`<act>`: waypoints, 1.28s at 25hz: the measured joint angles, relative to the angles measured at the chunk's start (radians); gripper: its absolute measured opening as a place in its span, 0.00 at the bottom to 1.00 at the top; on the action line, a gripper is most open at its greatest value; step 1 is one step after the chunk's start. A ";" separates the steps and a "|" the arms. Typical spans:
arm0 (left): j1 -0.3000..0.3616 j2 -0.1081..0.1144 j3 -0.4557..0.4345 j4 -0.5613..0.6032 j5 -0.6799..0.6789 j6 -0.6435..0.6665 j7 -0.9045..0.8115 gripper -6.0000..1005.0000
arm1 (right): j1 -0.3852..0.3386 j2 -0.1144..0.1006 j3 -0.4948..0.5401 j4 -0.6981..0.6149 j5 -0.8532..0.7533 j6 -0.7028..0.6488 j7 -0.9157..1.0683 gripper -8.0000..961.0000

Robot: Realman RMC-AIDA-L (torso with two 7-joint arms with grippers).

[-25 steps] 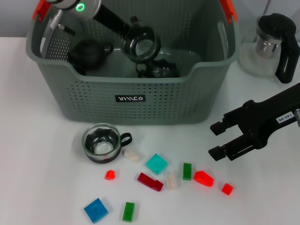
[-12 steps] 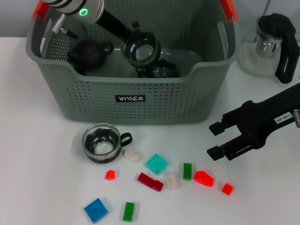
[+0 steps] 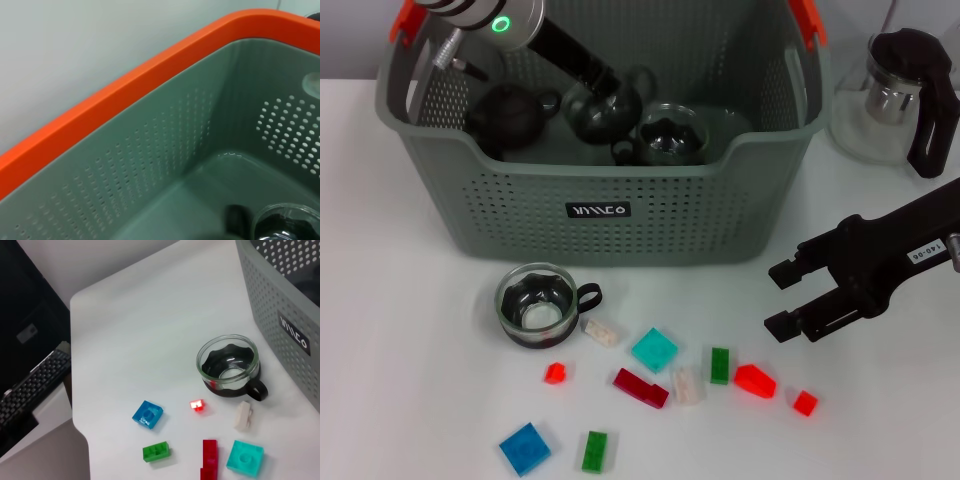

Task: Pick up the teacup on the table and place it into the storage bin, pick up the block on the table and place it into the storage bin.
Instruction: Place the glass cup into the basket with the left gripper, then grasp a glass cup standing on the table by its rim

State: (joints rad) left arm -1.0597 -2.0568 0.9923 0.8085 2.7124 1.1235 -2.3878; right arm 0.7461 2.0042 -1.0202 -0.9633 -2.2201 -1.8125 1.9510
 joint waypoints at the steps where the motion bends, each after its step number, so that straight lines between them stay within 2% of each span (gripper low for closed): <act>1: 0.000 0.001 0.000 0.000 0.000 0.000 -0.005 0.26 | 0.000 0.000 0.000 0.000 0.000 0.000 0.000 0.84; 8: 0.019 0.001 -0.007 0.073 0.000 0.024 -0.019 0.36 | -0.004 -0.002 0.000 0.001 -0.002 -0.001 0.000 0.84; 13: 0.055 -0.001 -0.008 0.206 -0.001 0.101 -0.036 0.57 | -0.008 -0.004 0.000 0.002 -0.003 -0.001 -0.002 0.84; 19: 0.121 -0.003 -0.010 0.429 -0.024 0.281 -0.042 0.80 | -0.008 -0.004 0.000 0.002 -0.003 -0.008 -0.005 0.84; 25: 0.229 -0.011 -0.012 0.686 -0.184 0.542 0.040 0.82 | -0.008 -0.008 0.000 0.002 -0.003 -0.006 -0.007 0.84; 29: 0.315 -0.023 -0.014 0.810 -0.313 0.631 0.128 0.81 | -0.008 -0.009 0.000 0.001 -0.003 -0.002 -0.010 0.84; 32: 0.389 -0.041 -0.014 0.902 -0.370 0.686 0.205 0.81 | -0.004 -0.009 0.001 0.002 -0.003 -0.001 -0.008 0.84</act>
State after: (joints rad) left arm -0.6711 -2.0977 0.9786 1.7106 2.3422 1.8094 -2.1823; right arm 0.7420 1.9951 -1.0193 -0.9618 -2.2227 -1.8131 1.9425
